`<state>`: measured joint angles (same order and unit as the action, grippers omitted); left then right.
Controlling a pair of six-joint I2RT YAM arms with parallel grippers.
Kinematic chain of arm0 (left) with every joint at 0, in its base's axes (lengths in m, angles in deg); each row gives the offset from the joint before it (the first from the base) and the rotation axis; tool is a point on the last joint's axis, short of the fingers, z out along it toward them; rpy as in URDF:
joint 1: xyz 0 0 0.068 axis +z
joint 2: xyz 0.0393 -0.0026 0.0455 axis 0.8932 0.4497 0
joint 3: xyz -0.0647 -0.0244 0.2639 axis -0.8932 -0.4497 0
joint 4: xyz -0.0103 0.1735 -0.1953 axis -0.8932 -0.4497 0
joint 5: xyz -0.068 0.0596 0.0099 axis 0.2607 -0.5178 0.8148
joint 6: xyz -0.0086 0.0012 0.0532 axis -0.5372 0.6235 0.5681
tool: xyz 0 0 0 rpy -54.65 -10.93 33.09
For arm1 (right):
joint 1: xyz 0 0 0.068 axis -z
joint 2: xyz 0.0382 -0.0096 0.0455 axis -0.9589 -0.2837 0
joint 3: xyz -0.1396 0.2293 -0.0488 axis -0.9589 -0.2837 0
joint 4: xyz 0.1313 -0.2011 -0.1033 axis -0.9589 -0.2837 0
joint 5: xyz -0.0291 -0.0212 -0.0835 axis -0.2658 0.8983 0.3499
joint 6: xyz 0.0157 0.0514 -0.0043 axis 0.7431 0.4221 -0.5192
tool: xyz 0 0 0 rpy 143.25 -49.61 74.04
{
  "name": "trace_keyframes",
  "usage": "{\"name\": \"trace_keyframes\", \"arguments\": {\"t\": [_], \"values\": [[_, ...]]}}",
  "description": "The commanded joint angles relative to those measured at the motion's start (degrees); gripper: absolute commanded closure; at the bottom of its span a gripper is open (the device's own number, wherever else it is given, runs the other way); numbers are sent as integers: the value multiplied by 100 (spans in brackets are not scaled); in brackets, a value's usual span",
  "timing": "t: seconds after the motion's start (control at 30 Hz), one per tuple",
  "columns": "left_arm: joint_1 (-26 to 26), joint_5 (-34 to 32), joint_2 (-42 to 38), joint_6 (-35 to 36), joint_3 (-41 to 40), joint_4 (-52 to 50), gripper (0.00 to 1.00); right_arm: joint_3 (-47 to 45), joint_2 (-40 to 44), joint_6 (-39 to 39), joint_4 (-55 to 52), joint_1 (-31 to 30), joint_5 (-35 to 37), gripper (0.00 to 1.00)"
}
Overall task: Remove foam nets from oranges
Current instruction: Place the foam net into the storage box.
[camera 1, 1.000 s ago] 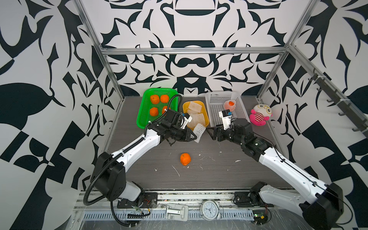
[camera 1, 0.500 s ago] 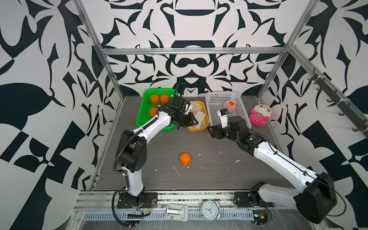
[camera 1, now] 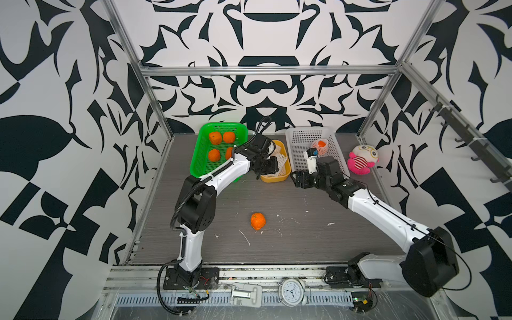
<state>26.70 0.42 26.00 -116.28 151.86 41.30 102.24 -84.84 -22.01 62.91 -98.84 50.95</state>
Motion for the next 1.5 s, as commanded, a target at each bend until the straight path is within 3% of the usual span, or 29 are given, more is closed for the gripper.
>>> {"name": "trace_keyframes", "arguments": {"t": [0.0, 0.53, 0.87, 1.2, 1.47], "values": [[-111, -603, 147, 138, 140, -95, 75, 328, 54, 18, -103, 70, -119, 19], [-368, -1769, 636, 543, 744, -160, 73, 250, 138, 86, -160, 194, -410, 19], [-442, -2139, 849, 958, 956, -340, 71, 150, 186, 107, -130, 212, -401, 19], [-574, -2264, 1000, 1312, 853, -441, 62, 102, 237, 151, -101, 234, -415, 19], [-693, -2289, 1016, 1509, 980, -502, 41, 67, 291, 177, -92, 227, -413, 19]]}}
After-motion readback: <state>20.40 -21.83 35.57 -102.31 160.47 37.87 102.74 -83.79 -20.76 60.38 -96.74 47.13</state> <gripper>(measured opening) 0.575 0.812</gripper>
